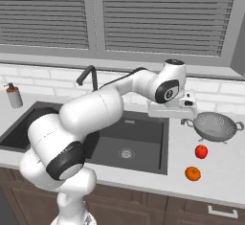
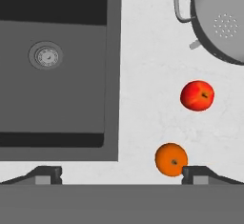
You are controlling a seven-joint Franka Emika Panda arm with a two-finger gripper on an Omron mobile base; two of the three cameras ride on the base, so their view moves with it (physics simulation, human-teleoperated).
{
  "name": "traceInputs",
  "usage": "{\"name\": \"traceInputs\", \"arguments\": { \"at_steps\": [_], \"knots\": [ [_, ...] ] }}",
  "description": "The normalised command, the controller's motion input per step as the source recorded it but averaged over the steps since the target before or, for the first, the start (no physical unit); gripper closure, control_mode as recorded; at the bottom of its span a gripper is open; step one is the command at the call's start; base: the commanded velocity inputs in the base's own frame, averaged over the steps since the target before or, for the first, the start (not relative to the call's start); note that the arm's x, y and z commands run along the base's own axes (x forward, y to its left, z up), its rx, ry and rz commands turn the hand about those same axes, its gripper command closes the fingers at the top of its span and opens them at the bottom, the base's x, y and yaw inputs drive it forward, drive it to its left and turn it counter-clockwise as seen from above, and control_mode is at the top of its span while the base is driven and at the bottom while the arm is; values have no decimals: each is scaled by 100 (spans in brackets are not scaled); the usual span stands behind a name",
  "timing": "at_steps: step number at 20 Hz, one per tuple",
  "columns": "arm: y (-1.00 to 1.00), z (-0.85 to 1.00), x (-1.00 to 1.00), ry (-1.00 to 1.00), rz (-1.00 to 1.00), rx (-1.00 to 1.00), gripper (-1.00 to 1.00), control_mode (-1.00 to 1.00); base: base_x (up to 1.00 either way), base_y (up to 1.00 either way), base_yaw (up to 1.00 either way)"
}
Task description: Put the colander in the sink, put the apple, orange in the colander, and turn on the sink faucet and pour water over the colander.
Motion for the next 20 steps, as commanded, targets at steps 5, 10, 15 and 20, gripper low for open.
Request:
{"name": "traceInputs", "arguments": {
  "at_steps": [5,10,15,20],
  "knots": [
    [-15,-30,18,0,0,-11,-100,-100,0,0,0],
    [-18,-20,14,0,0,-10,-100,-100,0,0,0],
    [-19,-7,11,0,0,-7,-100,-100,0,0,0],
    [-23,-7,12,0,4,-4,-100,-100,0,0,0]
  ]
}}
